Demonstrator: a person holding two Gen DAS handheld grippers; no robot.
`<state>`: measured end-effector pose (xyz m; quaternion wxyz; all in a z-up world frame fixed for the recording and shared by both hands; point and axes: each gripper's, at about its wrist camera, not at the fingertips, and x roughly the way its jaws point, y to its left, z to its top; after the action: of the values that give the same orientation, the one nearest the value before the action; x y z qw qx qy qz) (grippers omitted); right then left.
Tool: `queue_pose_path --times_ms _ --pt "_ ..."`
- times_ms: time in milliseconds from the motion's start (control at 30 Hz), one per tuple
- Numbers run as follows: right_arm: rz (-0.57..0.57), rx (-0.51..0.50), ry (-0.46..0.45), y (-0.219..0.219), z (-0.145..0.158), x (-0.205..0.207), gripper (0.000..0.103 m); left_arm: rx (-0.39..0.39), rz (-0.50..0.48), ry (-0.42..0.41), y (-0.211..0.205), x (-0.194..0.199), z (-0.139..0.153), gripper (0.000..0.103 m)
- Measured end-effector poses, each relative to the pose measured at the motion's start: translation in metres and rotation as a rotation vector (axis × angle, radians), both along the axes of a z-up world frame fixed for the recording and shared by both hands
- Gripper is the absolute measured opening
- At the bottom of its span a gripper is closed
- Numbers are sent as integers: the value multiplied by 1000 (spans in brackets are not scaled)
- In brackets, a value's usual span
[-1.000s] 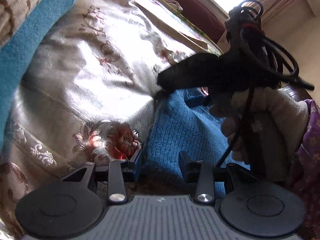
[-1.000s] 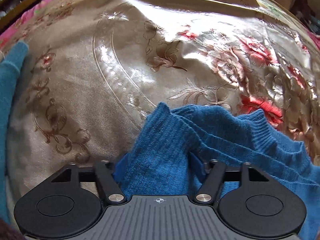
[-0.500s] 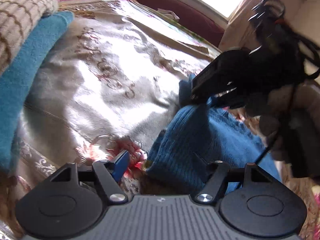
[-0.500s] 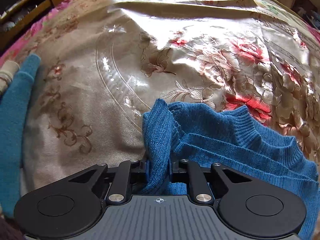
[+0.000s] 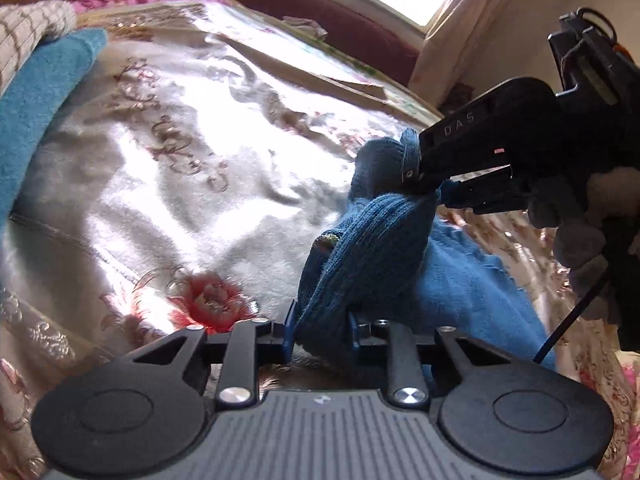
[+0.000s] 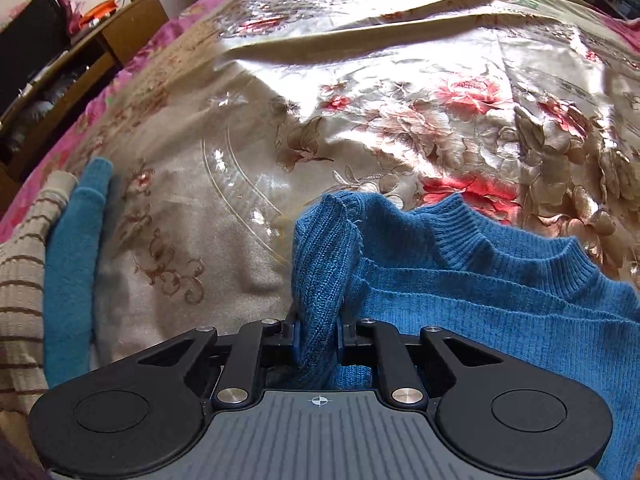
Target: Fold small clothes
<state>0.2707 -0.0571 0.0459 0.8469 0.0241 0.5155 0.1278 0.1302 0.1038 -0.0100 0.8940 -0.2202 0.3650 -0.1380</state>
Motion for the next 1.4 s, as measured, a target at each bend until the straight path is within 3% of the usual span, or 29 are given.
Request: queue_pose_path --times_ms 133,267,533,667,800,1000,1067,1200,1267,1400 --pt "-20 32 -10 -15 7 -3 13 -48 -26 -23 -3 -4 7 27" --pt "-45 72 -28 -38 16 -11 13 -41 -101 -62 -24 -11 20 26" --pt "-133 149 -70 -111 38 -35 13 -80 -283 -105 -91 -10 54 23" --pt "-200 185 -91 -163 43 -43 13 -55 -394 -139 -137 -8 68 22" --pt "-267 214 -75 -214 30 -52 13 -23 -489 -130 -184 -7 66 22" --pt "-357 244 -14 -267 -12 -71 14 41 -607 -59 -234 -12 42 22" --pt "-386 266 20 -279 -29 -74 20 69 -628 -33 -245 -14 34 22" --pt "-420 374 17 -293 -38 -81 28 109 -651 -31 -248 -22 32 22" --pt "-426 406 6 -297 -37 -84 39 118 -660 -40 -243 -27 36 25" --pt "-483 368 -45 -303 -27 -88 41 112 -639 -30 -222 -34 40 28"
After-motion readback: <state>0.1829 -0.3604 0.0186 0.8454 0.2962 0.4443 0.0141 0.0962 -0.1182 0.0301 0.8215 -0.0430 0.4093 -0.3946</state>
